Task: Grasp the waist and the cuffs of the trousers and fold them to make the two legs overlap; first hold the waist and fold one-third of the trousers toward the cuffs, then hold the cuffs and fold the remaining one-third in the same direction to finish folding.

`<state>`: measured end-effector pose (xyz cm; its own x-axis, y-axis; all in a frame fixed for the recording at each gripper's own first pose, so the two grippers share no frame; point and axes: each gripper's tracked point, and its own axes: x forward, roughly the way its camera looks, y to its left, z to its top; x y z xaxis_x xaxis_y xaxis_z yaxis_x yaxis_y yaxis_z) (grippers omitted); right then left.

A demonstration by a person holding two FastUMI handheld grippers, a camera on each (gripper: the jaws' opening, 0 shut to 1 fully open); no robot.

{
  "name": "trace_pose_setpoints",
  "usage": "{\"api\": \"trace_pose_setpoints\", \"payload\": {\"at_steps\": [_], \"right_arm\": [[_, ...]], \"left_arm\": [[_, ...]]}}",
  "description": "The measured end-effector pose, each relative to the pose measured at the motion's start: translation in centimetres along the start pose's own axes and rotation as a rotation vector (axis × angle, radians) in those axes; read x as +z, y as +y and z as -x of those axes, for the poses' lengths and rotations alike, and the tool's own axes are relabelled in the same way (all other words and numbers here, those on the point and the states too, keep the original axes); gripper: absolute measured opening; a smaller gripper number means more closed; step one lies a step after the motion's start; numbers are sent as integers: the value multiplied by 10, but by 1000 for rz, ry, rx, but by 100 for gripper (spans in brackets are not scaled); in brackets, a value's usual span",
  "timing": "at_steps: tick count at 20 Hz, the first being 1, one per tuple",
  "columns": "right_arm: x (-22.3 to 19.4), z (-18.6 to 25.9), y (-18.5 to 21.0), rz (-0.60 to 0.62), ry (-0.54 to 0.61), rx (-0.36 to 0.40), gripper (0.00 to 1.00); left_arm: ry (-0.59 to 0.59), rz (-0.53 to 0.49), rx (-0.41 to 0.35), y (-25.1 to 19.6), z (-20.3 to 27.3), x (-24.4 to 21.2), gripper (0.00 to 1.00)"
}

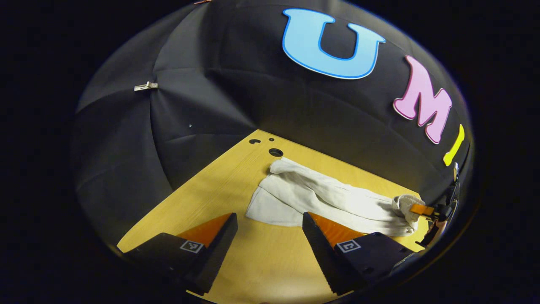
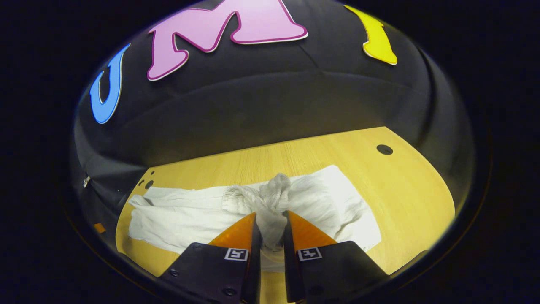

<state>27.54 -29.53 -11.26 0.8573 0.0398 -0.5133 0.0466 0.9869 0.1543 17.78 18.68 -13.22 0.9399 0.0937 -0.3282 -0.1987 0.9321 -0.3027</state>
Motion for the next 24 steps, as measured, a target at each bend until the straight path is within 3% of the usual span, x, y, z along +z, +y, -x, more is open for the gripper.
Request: {"api": "trace_pose_setpoints", "payload": {"at_steps": [2, 3, 4, 5, 6, 7, 10, 11, 16, 19, 24], "right_arm": [[-8, -7, 3, -4, 17, 14, 33], [-12, -8, 6, -5, 26, 25, 31], [-16, -5, 12, 1, 31, 33, 42], [-18, -2, 16, 9, 35, 42, 47], [-23, 2, 18, 22, 47, 44, 42], [-29, 6, 15, 39, 63, 32, 56], [-35, 36, -5, 50, 74, -30, 84], [-33, 47, -14, 48, 67, -48, 100], [-33, 141, -68, 102, 48, -147, 99], [-43, 200, -97, 119, 49, -211, 99], [-54, 271, -138, -2, 48, -284, 99]], "left_arm": [[0, 7, 7, 3, -25, 4, 98], [-3, 12, 8, 4, -37, 7, 98], [-6, 22, 6, 4, -51, 10, 98], [-5, 33, -4, 2, -63, 12, 98], [-1, 37, -3, 2, -76, 12, 98], [3, 33, 4, 4, -88, 12, 95], [6, -4, 21, 5, -117, 11, 96], [10, -11, 23, 5, -127, 11, 95], [45, -10, 30, 1, -162, 3, 95], [81, -74, 65, 2, -168, -6, 96], [103, -162, 80, -5, -182, -14, 96]]}}
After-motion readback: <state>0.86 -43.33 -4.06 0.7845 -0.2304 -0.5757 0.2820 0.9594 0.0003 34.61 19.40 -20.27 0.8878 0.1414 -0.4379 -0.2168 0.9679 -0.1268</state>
